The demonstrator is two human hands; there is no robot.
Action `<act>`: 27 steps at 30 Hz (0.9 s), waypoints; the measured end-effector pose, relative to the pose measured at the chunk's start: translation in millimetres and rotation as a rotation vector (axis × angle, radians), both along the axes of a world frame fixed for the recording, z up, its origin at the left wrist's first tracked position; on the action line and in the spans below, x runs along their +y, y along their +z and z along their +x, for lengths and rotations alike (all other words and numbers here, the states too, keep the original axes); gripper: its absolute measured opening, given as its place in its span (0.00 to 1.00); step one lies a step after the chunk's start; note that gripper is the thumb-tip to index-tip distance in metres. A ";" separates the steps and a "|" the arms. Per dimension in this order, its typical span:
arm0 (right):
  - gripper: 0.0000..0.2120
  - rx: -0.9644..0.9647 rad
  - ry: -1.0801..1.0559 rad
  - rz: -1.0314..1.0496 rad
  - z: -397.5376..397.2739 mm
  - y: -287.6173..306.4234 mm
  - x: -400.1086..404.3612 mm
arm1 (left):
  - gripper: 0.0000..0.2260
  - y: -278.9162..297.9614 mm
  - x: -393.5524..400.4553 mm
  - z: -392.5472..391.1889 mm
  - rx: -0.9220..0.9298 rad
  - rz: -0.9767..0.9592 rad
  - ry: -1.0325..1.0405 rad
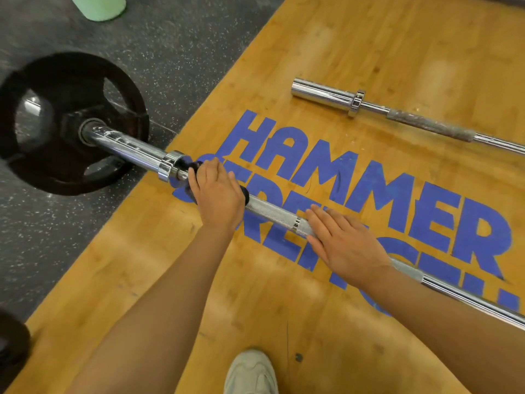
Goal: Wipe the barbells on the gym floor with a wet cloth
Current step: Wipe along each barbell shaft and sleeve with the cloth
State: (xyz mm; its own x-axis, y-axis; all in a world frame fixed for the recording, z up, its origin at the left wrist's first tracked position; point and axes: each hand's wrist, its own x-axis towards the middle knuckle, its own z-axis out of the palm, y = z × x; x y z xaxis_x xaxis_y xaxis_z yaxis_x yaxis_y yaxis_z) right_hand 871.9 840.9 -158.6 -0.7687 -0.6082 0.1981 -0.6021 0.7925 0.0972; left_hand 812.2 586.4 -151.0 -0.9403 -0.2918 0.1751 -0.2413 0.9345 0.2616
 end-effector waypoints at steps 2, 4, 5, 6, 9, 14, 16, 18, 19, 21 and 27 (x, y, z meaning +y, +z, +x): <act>0.31 -0.003 -0.001 -0.003 0.4 1.0 -0.2 | 0.25 -2.3 27.2 16.2 0.033 0.020 -0.054; 0.32 -0.020 -0.002 -0.007 1.3 3.2 -2.0 | 0.23 -2.5 42.9 32.4 0.032 0.046 -0.197; 0.32 -0.027 -0.002 -0.008 2.2 3.3 -2.4 | 0.23 -1.2 42.1 36.2 0.046 0.044 -0.278; 0.32 -0.029 -0.003 -0.008 2.8 3.4 -2.6 | 0.23 2.1 34.8 34.8 0.042 0.026 -0.363; 0.31 -0.027 -0.006 -0.002 2.9 5.4 -2.3 | 0.23 8.9 -12.8 6.6 -0.037 -0.155 -0.396; 0.32 -0.036 -0.010 0.006 1.5 6.5 -2.2 | 0.18 3.3 -42.3 -14.4 -0.109 -0.028 -0.071; 0.31 -0.056 -0.014 0.006 2.2 6.1 -2.1 | 0.21 0.6 -21.3 -2.2 -0.041 0.048 -0.055; 0.31 -0.057 -0.014 0.003 1.6 5.1 -1.8 | 0.23 1.4 5.3 13.4 0.010 0.102 -0.102; 0.31 -0.062 -0.009 0.003 0.8 6.0 -2.2 | 0.24 1.8 16.8 21.4 0.018 0.114 -0.156; 0.31 -0.073 -0.012 0.005 2.0 7.6 -3.3 | 0.25 2.1 28.3 34.7 0.018 0.119 -0.262; 0.32 -0.072 -0.021 -0.002 2.9 9.9 -3.5 | 0.22 6.9 -24.6 -0.6 -0.053 -0.009 -0.182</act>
